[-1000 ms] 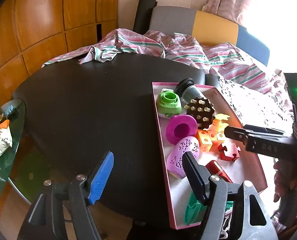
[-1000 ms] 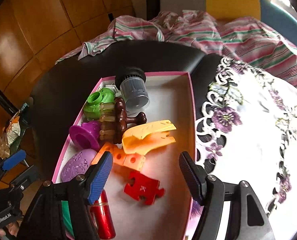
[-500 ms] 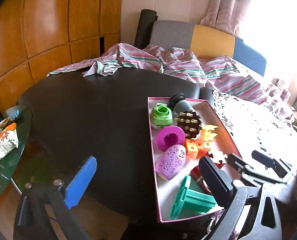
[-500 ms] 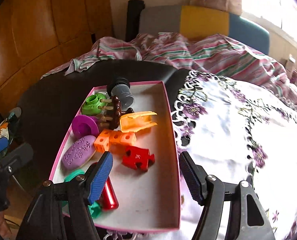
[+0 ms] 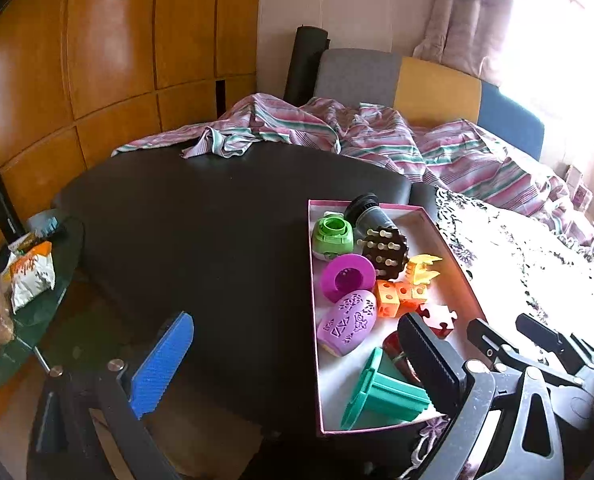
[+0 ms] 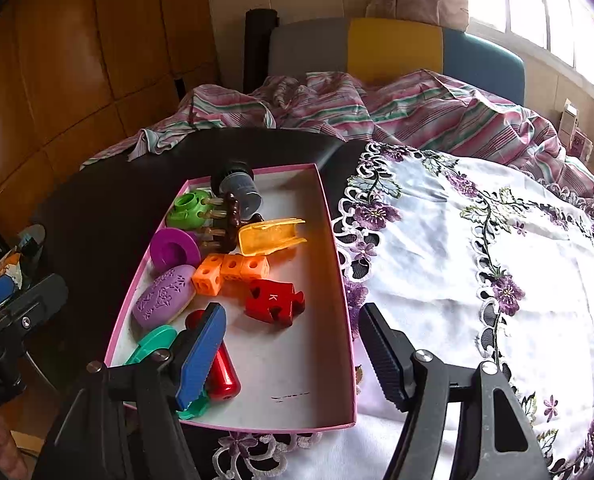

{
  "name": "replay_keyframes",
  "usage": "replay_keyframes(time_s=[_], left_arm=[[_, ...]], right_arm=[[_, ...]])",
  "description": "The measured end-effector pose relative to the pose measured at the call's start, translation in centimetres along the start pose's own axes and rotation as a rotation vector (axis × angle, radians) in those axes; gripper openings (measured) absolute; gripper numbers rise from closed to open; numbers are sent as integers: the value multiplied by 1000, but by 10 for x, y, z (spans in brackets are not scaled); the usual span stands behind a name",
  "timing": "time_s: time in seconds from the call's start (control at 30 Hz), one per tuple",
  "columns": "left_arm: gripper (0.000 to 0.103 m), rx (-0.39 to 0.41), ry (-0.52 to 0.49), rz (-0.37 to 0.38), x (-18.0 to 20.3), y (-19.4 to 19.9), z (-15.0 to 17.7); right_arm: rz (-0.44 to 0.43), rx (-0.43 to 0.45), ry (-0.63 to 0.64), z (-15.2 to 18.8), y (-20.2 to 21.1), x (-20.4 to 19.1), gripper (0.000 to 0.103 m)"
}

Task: Organize rigid objects

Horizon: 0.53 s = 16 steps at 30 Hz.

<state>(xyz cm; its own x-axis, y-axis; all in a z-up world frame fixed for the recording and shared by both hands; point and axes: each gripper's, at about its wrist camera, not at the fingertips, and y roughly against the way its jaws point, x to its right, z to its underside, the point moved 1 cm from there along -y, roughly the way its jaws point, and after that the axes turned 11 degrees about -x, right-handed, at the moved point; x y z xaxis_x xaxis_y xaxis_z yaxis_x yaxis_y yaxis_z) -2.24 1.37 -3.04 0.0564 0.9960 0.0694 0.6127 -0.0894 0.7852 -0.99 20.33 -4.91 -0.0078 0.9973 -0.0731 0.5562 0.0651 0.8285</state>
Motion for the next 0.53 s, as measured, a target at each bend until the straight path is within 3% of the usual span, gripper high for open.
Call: replay_keyframes(time_s=[0.53], left_arm=[[103, 43, 17, -35, -2, 7, 3]], right_arm=[[-4, 6, 41, 1, 3, -14, 70]])
